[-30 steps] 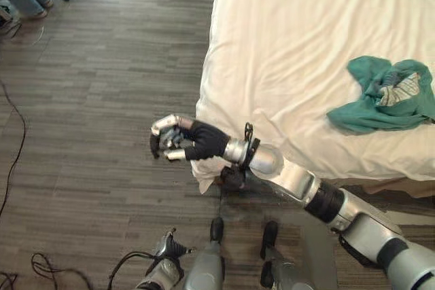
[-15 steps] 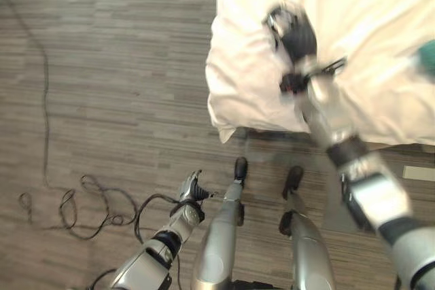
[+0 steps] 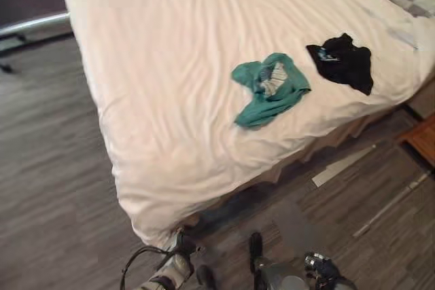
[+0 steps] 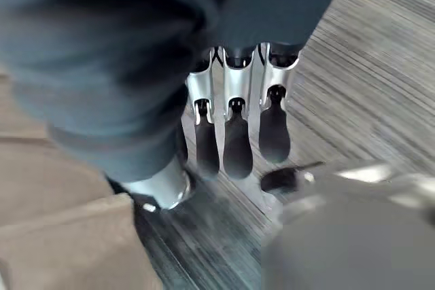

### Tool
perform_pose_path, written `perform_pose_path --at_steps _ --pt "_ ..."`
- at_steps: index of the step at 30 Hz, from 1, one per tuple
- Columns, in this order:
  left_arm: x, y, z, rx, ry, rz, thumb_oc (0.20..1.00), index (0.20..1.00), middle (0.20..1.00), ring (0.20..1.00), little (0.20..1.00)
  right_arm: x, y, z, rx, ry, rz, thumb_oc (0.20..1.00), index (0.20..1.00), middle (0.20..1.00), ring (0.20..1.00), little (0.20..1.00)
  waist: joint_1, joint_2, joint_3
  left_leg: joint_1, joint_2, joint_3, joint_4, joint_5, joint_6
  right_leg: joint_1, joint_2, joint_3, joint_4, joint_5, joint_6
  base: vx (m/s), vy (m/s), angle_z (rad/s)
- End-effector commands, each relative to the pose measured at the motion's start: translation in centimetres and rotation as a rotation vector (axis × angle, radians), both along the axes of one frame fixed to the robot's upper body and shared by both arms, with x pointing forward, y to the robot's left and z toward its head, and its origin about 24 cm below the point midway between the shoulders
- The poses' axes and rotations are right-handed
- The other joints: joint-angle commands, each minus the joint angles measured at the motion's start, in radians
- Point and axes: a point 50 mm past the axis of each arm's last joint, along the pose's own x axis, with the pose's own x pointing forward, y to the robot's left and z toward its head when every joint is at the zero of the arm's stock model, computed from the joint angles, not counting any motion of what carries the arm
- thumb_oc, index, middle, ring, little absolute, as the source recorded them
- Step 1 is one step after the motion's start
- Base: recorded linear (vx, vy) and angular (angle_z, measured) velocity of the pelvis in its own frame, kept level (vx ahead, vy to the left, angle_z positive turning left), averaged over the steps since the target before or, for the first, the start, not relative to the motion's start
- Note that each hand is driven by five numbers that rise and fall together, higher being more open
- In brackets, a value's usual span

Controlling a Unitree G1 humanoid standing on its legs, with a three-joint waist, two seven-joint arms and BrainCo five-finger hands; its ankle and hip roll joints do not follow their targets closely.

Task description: Tidy up the quilt and then pick up the clothes from the bed and put them into the laundry hamper.

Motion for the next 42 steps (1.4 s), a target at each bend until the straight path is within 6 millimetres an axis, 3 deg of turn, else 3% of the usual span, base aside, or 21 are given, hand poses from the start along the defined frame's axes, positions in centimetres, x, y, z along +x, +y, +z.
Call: perform_pose_path --at_steps 1,3,6,8,9,10,12,14,17,20,24,27,29,30,32,33,36,37,38,39,42 --pt "1.5 -0.2 0.5 0.014 0.006 -0.091 1.0 1.0 1.0 1.0 1.0 3.5 0.4 0.9 -0.046 -0.059 0.102 1.0 1.0 1.0 1.0 1.0 0.003 0.014 -0.003 -0.022 -0.027 -0.029 0.0 0.035 -0.019 -0.017 -0.06 -0.073 0.089 -0.019 0.086 0.22 -0.049 -0.97" --pt "1.2 -1.1 0.2 -0.021 0.043 -0.135 1.0 1.0 1.0 1.0 1.0 2.8 0.6 0.5 -0.078 -0.013 0.15 1.0 1.0 1.0 1.0 1.0 -0.005 0.025 -0.024 0.027 -0.019 0.009 0.0 0.0 -0.022 -0.007 -0.053 -0.113 0.09 -0.034 0.095 0.26 -0.056 -1.23" --pt "0.0 -2.5 -0.5 -0.11 0.129 -0.17 1.0 1.0 1.0 1.0 1.0 1.8 0.2 0.1 -0.158 0.037 0.228 1.0 1.0 1.0 1.0 1.0 -0.036 0.044 -0.057 0.095 -0.022 0.081 0.005 -0.001 -0.032 0.045 0.013 -0.022 0.003 -0.058 0.067 0.27 -0.11 -1.06" --pt "0.0 -3.2 -0.6 -0.118 0.129 -0.188 1.0 1.0 1.0 1.0 1.0 3.0 0.3 0.6 -0.247 0.001 0.302 1.0 1.0 1.0 1.0 1.0 -0.041 0.025 -0.043 0.044 0.044 0.104 0.247 0.055 -0.073 0.098 0.035 0.043 -0.03 -0.069 0.039 0.24 -0.295 -1.41" --pt "1.1 -3.4 0.0 -0.106 0.064 -0.176 1.0 1.0 1.0 1.0 1.0 4.5 1.0 1.1 -0.295 -0.029 0.387 1.0 1.0 1.0 1.0 1.0 -0.001 -0.018 -0.015 -0.088 0.104 -0.014 0.555 0.158 -0.072 0.123 0.056 0.126 -0.058 -0.055 -0.022 0.12 -0.326 -1.49" --pt "1.2 -3.4 0.0 -0.105 0.064 -0.176 1.0 1.0 1.0 1.0 1.0 4.5 1.0 1.1 -0.295 -0.03 0.387 1.0 1.0 1.0 1.0 1.0 -0.001 -0.016 -0.016 -0.096 0.109 -0.017 0.566 0.154 -0.074 0.121 0.06 0.125 -0.058 -0.054 -0.023 0.04 -0.269 -2.15" --pt "1.9 -3.4 0.5 -0.113 0.009 -0.153 1.0 1.0 1.0 1.0 1.0 4.0 1.8 0.6 -0.245 0.015 0.421 1.0 1.0 1.0 1.0 1.0 0.056 -0.04 -0.007 -0.203 -0.018 -0.207 0.639 0.108 -0.025 0.141 0.066 0.227 -0.073 -0.051 -0.024 0.1 -0.001 -2.14" --pt "2.0 -2.9 0.7 -0.124 -0.041 -0.083 1.0 1.0 1.0 1.0 1.0 3.9 3.0 0.3 -0.255 0.033 0.506 1.0 1.0 1.0 1.0 1.0 0.113 -0.048 0.005 -0.251 -0.119 -0.357 0.547 0.048 0.003 0.181 0.071 0.39 -0.087 -0.047 0.016 0.3 0.145 -1.71" --pt "2.2 -2.4 0.8 -0.126 -0.061 -0.04 1.0 1.0 1.0 1.0 1.0 4.2 3.1 0.4 -0.276 0.042 0.534 1.0 1.0 1.0 1.0 1.0 0.133 -0.045 0.001 -0.242 -0.102 -0.42 0.358 0.036 0.001 0.2 0.068 0.474 -0.097 -0.059 0.043 0.3 0.165 -1.74" --pt "1.7 -1.9 0.6 -0.124 -0.049 -0.013 1.0 1.0 1.0 1.0 1.0 3.4 2.5 0.1 -0.316 0.088 0.548 1.0 1.0 1.0 1.0 1.0 0.165 -0.02 -0.015 -0.223 -0.086 -0.502 0.112 0.123 -0.01 0.242 0.082 0.549 -0.097 -0.086 0.05 0.44 0.237 -1.17" --pt "0.0 -1.0 -0.3 -0.088 0.042 -0.045 1.0 1.0 1.0 1.0 1.0 2.0 1.7 -0.4 -0.339 0.133 0.538 1.0 1.0 1.0 1.0 1.0 0.154 -0.01 -0.042 -0.144 -0.122 -0.505 0.076 0.097 0.031 0.235 0.099 0.534 0.106 -0.154 0.053 0.4 0.237 -0.58" --pt "0.1 -0.3 -0.2 -0.044 0.066 -0.069 1.0 1.0 1.0 1.0 1.0 3.5 1.2 0.3 -0.355 0.088 0.467 1.0 1.0 1.0 1.0 1.0 0.093 0.032 0.029 -0.027 -0.116 -0.471 0.015 0.093 0.048 -0.031 0.116 0.433 0.558 0.029 0.146 0.38 0.235 -0.39" --pt "0.1 -0.3 -0.2 -0.044 0.066 -0.069 1.0 1.0 1.0 1.0 1.0 3.5 1.2 0.3 -0.355 0.088 0.467 1.0 1.0 1.0 1.0 1.0 0.093 0.032 0.03 -0.026 -0.117 -0.471 0.015 0.093 0.048 -0.031 0.115 0.433 0.559 0.028 0.146 0.35 0.14 -0.38" --pt "0.5 -0.3 0.0 -0.016 0.06 -0.127 1.0 1.0 1.0 1.0 1.0 3.5 1.6 0.3 -0.323 0.061 0.428 1.0 1.0 1.0 1.0 1.0 0.041 0.034 0.031 0.033 -0.155 -0.506 0.0 0.063 0.048 -0.111 0.183 0.391 0.38 -0.044 0.11 0.65 0.148 0.08" --pt "0.7 -0.1 0.0 -0.003 0.074 -0.162 1.0 1.0 1.0 1.0 1.0 2.7 1.8 0.0 -0.31 0.077 0.421 1.0 1.0 1.0 1.0 1.0 0.005 0.019 0.013 0.084 -0.184 -0.523 0.0 0.014 0.044 -0.134 0.166 0.344 0.136 -0.037 0.086 0.88 0.074 0.61" --pt "0.5 0.0 -0.1 0.016 0.102 -0.195 1.0 1.0 1.0 1.0 1.0 2.0 1.7 -0.3 -0.314 0.115 0.437 1.0 1.0 1.0 1.0 1.0 -0.011 0.038 -0.008 0.151 -0.171 -0.516 0.0 -0.031 0.029 -0.154 0.124 0.203 -0.029 -0.001 0.086 1.04 0.005 0.76" --pt "-1.2 -0.3 -0.9 0.021 0.148 -0.23 1.0 1.0 1.0 1.0 1.0 0.0 1.5 -0.9 -0.315 0.184 0.451 1.0 1.0 1.0 1.0 1.0 -0.023 0.062 -0.037 0.195 -0.152 -0.469 0.136 0.037 -0.017 -0.066 0.133 0.201 -0.066 0.031 0.044 0.63 -0.012 0.63" --pt "-1.4 0.2 -0.8 0.019 0.131 -0.178 1.0 1.0 1.0 1.0 1.0 -0.4 1.7 -1.0 -0.3 0.186 0.463 1.0 1.0 1.0 1.0 1.0 -0.002 0.03 -0.026 0.042 -0.15 -0.422 0.489 0.163 -0.1 0.02 0.106 0.208 -0.08 0.05 0.036 0.62 -0.133 0.04" --pt "-1.2 0.4 -0.7 0.01 0.114 -0.142 1.0 1.0 1.0 1.0 1.0 -0.3 1.6 -1.0 -0.31 0.183 0.478 1.0 1.0 1.0 1.0 1.0 0.029 -0.01 -0.006 -0.057 -0.174 -0.419 0.634 0.196 -0.09 0.062 0.081 0.23 -0.091 0.044 0.026 0.63 -0.191 0.06" --pt "-0.3 1.0 -0.1 -0.042 0.044 -0.008 1.0 1.0 1.0 1.0 1.0 0.1 1.7 -0.9 -0.327 0.176 0.506 1.0 1.0 1.0 1.0 1.0 0.076 -0.051 0.005 -0.203 -0.17 -0.406 0.756 0.141 -0.049 0.102 0.066 0.276 -0.097 0.031 0.022 0.34 -0.118 0.21" --pt "0.3 1.4 0.2 -0.076 -0.003 0.08 1.0 1.0 1.0 1.0 1.0 0.5 2.1 -0.8 -0.35 0.163 0.586 1.0 1.0 1.0 1.0 1.0 0.125 -0.062 0.011 -0.241 -0.144 -0.391 0.633 0.075 -0.016 0.144 0.063 0.332 -0.097 0.0 0.038 0.36 0.054 -1.15"
